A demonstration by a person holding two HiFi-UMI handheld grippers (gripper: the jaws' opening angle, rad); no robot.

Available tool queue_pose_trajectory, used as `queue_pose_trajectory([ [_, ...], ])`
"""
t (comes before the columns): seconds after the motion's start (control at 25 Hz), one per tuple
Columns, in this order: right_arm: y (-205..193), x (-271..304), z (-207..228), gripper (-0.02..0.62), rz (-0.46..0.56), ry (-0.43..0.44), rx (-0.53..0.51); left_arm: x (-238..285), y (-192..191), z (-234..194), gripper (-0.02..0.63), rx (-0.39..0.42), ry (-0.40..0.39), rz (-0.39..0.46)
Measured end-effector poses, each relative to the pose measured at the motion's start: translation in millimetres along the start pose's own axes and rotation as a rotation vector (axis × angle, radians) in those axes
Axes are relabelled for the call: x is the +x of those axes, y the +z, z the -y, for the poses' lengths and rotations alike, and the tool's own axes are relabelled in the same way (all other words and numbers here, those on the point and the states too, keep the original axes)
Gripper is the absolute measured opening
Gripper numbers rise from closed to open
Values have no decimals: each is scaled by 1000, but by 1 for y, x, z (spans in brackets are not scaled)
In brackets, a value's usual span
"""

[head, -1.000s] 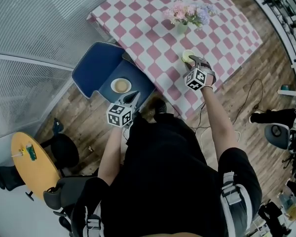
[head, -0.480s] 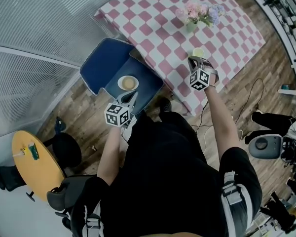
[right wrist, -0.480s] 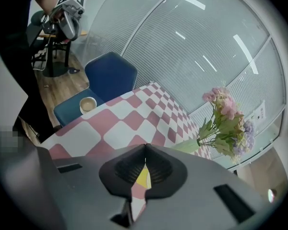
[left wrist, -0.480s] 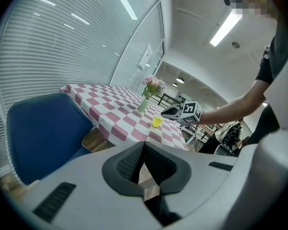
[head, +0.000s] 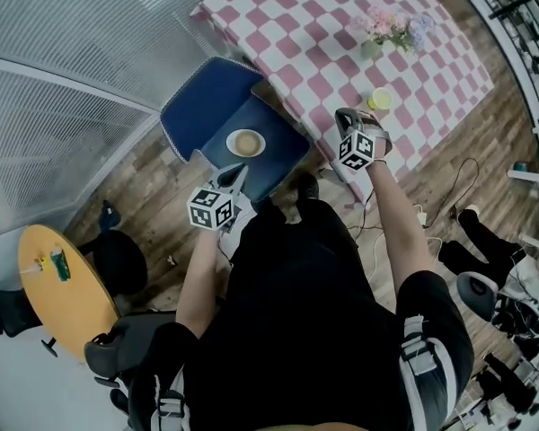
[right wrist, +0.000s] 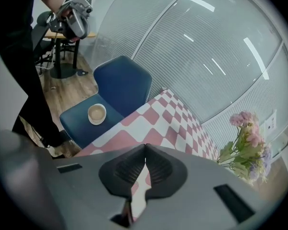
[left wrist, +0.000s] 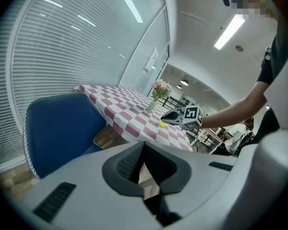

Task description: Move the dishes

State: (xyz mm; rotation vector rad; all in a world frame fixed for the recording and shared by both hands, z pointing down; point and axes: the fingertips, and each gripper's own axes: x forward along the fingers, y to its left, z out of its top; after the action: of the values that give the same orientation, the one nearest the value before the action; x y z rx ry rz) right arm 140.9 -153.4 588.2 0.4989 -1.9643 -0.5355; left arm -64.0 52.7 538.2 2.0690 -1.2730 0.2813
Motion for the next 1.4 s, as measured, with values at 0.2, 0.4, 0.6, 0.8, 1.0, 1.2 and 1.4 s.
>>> queue_pose_trajectory([
  [0.2, 35, 23, -25, 17, 29, 43, -27, -16, -11, -24, 21, -41, 34, 15],
  [0.4, 65, 46, -68, 18, 46, 124, -83, -34, -27, -43, 21, -94, 70, 34],
  [0.6, 95, 66, -105, 18, 93, 197, -109, -51, -38, -61, 21, -121, 123, 35],
  [0.8, 121, 99, -142, 17, 123, 275, -151, -67, -46, -82, 21, -172, 187, 66],
  [1.0, 145, 128, -186, 18, 154, 367, -194, -73, -67, -100, 21, -234, 240, 67],
  [1.2, 155, 149, -230, 22, 166, 441, -235, -69, -79, -110, 21, -266, 258, 73],
  [1.4, 150, 172, -260, 35, 163, 488, -246, -57, -89, -119, 21, -286, 258, 72],
])
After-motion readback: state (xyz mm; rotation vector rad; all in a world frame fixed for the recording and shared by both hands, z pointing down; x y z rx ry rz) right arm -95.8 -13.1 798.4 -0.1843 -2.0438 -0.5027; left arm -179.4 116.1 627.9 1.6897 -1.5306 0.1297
